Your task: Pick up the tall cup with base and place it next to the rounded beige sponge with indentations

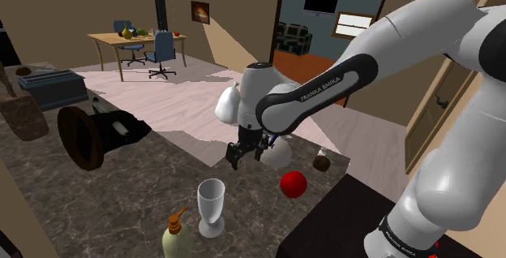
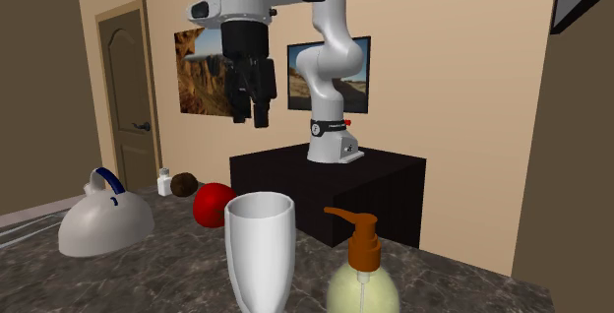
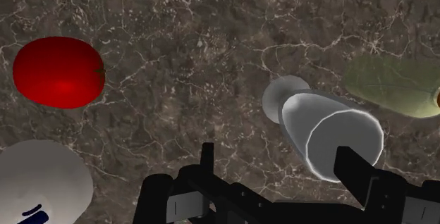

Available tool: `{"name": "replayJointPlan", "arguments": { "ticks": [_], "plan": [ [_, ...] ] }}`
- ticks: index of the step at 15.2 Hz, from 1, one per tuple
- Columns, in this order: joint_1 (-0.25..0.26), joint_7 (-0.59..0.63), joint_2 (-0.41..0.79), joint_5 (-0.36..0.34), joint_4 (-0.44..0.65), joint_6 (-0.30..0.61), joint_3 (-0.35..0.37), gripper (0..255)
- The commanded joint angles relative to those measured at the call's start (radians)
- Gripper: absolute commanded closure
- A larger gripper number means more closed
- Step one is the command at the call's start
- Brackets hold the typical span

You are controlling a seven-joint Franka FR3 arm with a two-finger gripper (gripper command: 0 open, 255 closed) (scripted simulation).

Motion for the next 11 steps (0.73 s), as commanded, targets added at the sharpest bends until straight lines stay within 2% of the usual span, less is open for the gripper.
{"name": "replayJointPlan", "arguments": {
  "ticks": [1,7,11],
  "plan": [
    [0.01,0.063,0.095,-0.061,0.046,0.036,0.009,0],
    [0.09,0.227,0.346,-0.221,0.207,0.083,-0.019,0],
    [0.11,0.252,0.402,-0.252,0.224,0.116,-0.038,0]
  ]
}}
